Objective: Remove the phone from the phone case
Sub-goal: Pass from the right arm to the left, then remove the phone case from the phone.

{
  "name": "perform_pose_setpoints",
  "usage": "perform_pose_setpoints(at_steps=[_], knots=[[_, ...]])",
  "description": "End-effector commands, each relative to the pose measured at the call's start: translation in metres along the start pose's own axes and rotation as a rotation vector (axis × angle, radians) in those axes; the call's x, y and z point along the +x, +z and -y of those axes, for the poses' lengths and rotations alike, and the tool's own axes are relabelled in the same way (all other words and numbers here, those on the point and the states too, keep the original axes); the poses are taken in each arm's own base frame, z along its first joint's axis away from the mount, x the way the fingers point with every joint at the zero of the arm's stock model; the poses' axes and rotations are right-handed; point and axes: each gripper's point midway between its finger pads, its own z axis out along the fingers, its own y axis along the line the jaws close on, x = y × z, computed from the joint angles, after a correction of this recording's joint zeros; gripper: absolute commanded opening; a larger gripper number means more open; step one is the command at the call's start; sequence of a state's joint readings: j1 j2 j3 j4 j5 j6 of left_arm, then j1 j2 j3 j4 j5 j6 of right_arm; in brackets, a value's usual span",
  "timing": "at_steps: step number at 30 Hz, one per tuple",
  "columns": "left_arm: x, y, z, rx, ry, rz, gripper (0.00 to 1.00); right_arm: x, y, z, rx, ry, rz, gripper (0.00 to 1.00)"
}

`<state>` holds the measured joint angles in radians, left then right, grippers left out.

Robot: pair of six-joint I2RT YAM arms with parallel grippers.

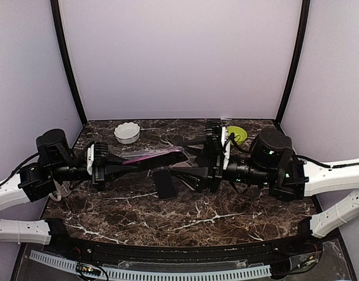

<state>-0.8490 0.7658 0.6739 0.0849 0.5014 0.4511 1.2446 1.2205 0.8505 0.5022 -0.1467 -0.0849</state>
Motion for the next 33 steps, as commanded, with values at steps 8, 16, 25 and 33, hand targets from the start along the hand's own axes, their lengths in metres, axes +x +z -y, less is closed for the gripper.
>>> perform_pose_setpoints(at_steps=[8, 16, 25, 33], knots=[[0.055, -0.006, -0.001, -0.066, 0.267, -0.169, 0.00, 0.024, 0.000, 0.008, 0.055, 0.016, -0.208, 0.70], [0.076, 0.010, 0.010, 0.027, 0.338, -0.198, 0.00, 0.047, 0.027, -0.001, -0.002, 0.016, -0.309, 0.67], [0.076, 0.020, 0.012, 0.090, 0.351, -0.200, 0.00, 0.065, 0.059, -0.006, -0.037, 0.024, -0.361, 0.65], [0.074, 0.022, 0.013, 0.113, 0.353, -0.199, 0.00, 0.083, 0.075, -0.007, -0.040, 0.065, -0.415, 0.59]])
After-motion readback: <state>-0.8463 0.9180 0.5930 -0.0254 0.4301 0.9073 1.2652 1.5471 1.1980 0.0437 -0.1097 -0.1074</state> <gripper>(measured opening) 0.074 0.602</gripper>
